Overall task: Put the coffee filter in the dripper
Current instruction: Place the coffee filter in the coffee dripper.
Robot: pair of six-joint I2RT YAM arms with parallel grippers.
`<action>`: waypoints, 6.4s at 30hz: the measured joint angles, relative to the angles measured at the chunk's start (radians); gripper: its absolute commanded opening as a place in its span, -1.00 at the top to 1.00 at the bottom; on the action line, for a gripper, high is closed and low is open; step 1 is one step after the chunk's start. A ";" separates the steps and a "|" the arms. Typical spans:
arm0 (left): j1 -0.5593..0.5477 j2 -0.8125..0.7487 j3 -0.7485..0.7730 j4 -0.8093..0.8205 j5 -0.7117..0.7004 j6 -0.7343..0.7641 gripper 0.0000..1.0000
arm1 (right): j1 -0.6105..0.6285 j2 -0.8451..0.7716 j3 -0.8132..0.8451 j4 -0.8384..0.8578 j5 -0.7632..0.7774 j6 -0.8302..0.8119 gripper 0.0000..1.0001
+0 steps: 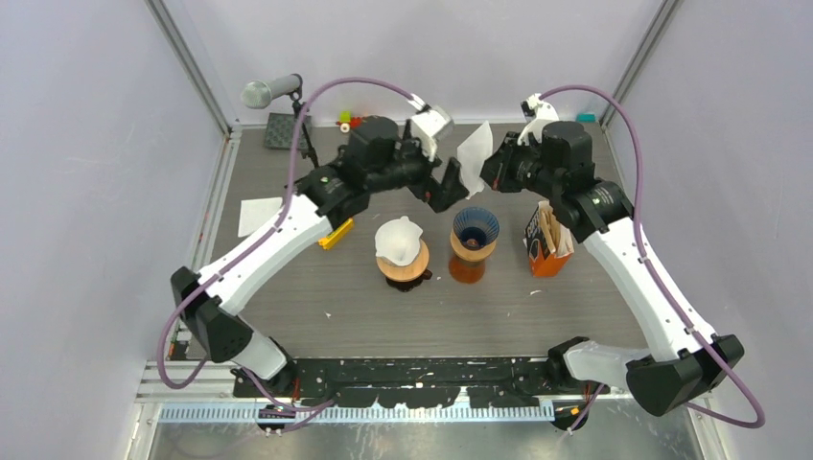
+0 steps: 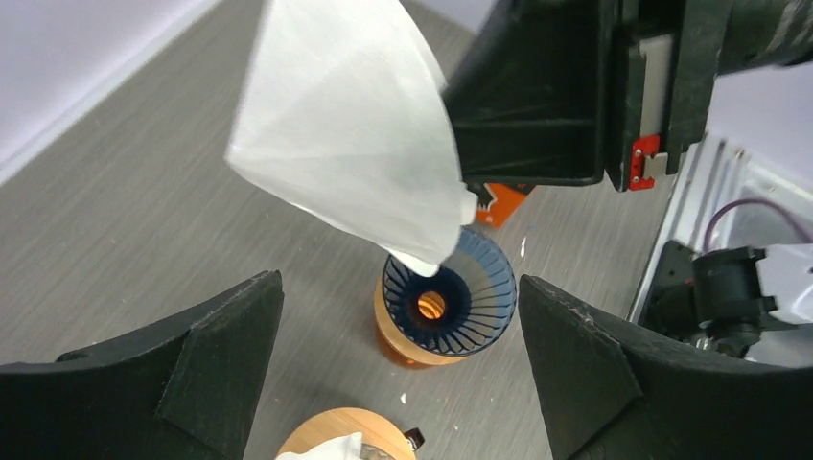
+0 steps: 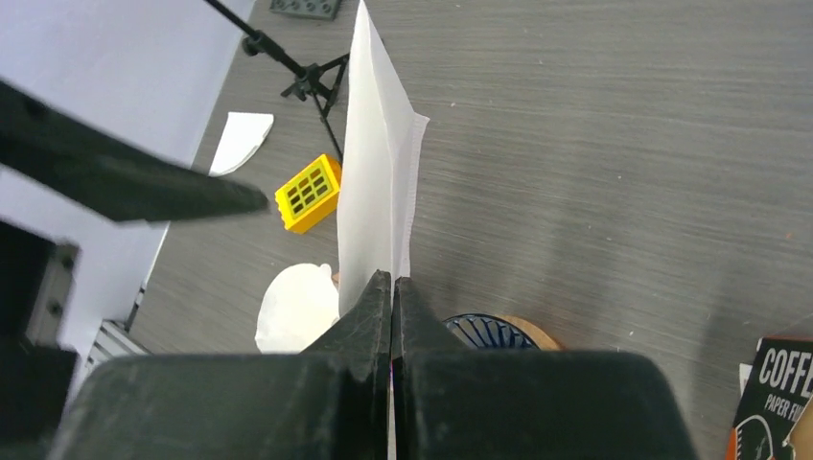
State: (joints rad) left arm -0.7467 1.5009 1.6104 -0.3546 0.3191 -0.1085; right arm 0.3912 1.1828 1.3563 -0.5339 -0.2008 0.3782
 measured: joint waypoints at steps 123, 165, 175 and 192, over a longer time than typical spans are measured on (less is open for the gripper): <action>-0.133 0.355 0.384 -0.253 -0.356 0.073 1.00 | 0.026 0.028 -0.098 -0.021 0.240 0.033 0.49; -0.112 0.266 0.296 -0.237 -0.407 0.120 1.00 | 0.026 -0.018 -0.143 0.010 0.259 -0.022 0.45; -0.108 0.259 0.269 -0.233 -0.357 0.120 1.00 | 0.026 -0.033 -0.144 0.013 0.253 -0.044 0.35; -0.076 0.219 0.269 -0.234 -0.314 0.117 1.00 | 0.026 -0.040 -0.156 0.027 0.220 -0.061 0.27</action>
State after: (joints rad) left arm -0.8230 1.7199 1.8797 -0.5884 0.0051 0.0090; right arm 0.4168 1.1431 1.2003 -0.5068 0.0193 0.3168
